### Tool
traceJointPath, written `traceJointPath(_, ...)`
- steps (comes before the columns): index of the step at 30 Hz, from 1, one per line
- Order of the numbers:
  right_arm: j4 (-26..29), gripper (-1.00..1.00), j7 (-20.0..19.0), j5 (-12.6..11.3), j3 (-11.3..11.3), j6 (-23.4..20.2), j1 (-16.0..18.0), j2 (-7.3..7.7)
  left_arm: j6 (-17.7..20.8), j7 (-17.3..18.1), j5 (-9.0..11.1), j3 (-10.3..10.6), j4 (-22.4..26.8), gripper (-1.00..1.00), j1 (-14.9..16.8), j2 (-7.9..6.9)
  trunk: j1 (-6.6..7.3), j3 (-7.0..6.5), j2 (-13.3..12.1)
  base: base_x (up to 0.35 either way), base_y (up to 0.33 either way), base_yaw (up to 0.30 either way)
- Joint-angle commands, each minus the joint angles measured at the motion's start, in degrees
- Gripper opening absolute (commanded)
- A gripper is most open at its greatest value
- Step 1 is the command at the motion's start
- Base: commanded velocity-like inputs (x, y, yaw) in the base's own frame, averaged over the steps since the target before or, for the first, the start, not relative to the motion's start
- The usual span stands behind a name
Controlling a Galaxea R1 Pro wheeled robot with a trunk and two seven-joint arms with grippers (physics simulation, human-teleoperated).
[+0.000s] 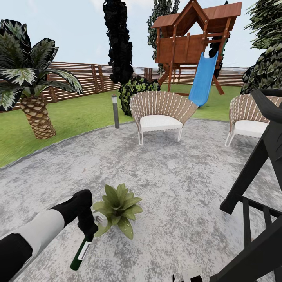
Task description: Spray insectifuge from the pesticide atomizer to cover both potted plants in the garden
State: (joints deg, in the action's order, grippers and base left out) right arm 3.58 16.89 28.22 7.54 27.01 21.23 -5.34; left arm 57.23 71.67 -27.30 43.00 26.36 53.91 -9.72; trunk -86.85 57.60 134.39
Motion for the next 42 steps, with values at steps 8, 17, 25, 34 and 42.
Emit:
traceJointPath(8,-0.1,1.0,0.2,0.6,0.5,0.2,0.0,-0.02,0.5,0.8,-0.4,0.3,0.4,-1.0,2.6,1.06,0.01,0.06,0.0,0.0,0.0,0.0)
traceJointPath(17,-0.1,1.0,0.2,0.6,0.5,0.2,0.0,0.02,-0.1,18.3,-20.1,1.1,0.9,-1.0,6.9,1.9,0.01,0.06,0.0,0.0,0.0,0.0)
traceJointPath(25,-0.1,1.0,0.2,0.6,0.5,0.2,0.0,0.01,-0.4,18.3,-24.2,1.1,1.0,-1.0,6.9,6.82,0.01,0.06,0.0,0.0,0.0,0.0)
traceJointPath(34,-0.1,1.0,0.2,0.6,0.5,0.2,0.0,0.01,-0.6,18.3,-24.4,0.9,0.9,-1.0,6.8,8.62,0.01,0.06,0.0,0.0,0.0,0.0)
traceJointPath(42,-0.1,1.0,0.2,0.6,0.5,0.2,0.0,0.03,-0.9,18.3,-24.5,1.0,-0.1,-1.0,6.2,3.46,0.01,0.06,0.0,0.0,0.0,0.0)
